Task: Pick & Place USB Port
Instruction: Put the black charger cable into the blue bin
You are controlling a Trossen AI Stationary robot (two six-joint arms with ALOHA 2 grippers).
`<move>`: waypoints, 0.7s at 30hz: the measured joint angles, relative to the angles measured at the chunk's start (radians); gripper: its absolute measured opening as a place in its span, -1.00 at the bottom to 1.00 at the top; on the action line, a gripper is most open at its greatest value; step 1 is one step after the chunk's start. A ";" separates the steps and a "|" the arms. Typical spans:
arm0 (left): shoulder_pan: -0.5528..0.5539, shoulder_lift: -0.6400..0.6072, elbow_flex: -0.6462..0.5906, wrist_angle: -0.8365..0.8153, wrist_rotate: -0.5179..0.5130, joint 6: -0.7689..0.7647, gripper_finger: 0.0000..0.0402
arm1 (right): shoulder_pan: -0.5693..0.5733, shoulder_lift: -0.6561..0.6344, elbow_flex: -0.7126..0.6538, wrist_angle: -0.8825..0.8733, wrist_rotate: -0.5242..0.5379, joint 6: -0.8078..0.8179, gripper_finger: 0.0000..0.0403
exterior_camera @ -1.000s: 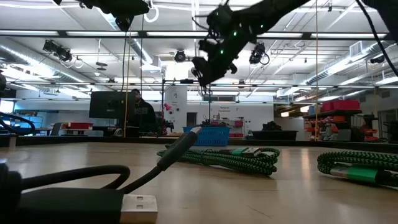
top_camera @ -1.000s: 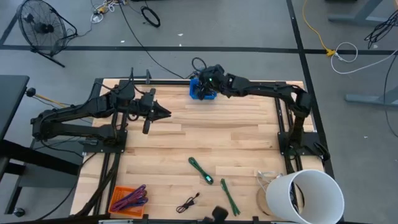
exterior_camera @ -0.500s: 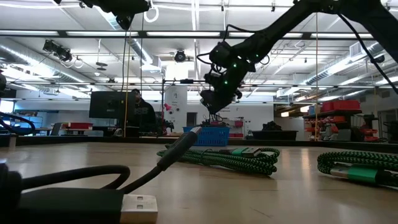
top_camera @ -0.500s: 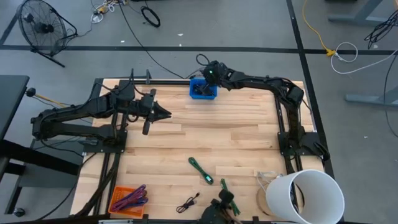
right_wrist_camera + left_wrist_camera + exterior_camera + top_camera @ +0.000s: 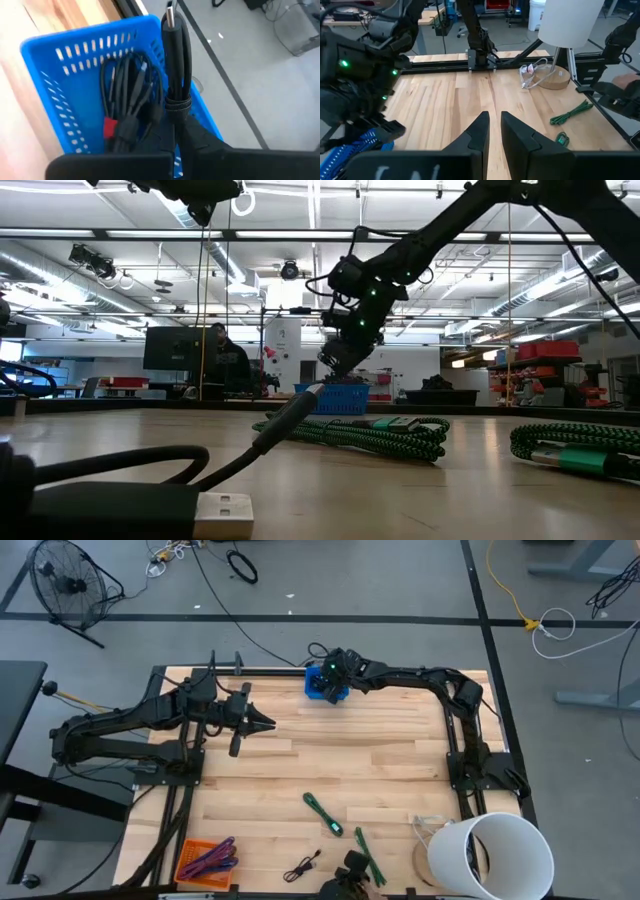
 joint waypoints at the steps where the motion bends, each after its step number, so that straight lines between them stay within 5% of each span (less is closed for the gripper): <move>1: 0.000 0.000 0.000 0.000 0.000 0.000 -0.74 | 0.002 0.001 -0.001 0.000 0.009 -0.002 -1.00; 11: 0.000 0.000 0.000 -0.002 0.000 0.001 -0.74 | 0.002 -0.001 0.001 0.015 -0.044 -0.029 -0.97; 21: 0.000 0.000 0.000 -0.003 0.000 0.012 -0.74 | 0.002 -0.001 0.001 0.009 -0.060 -0.040 -0.59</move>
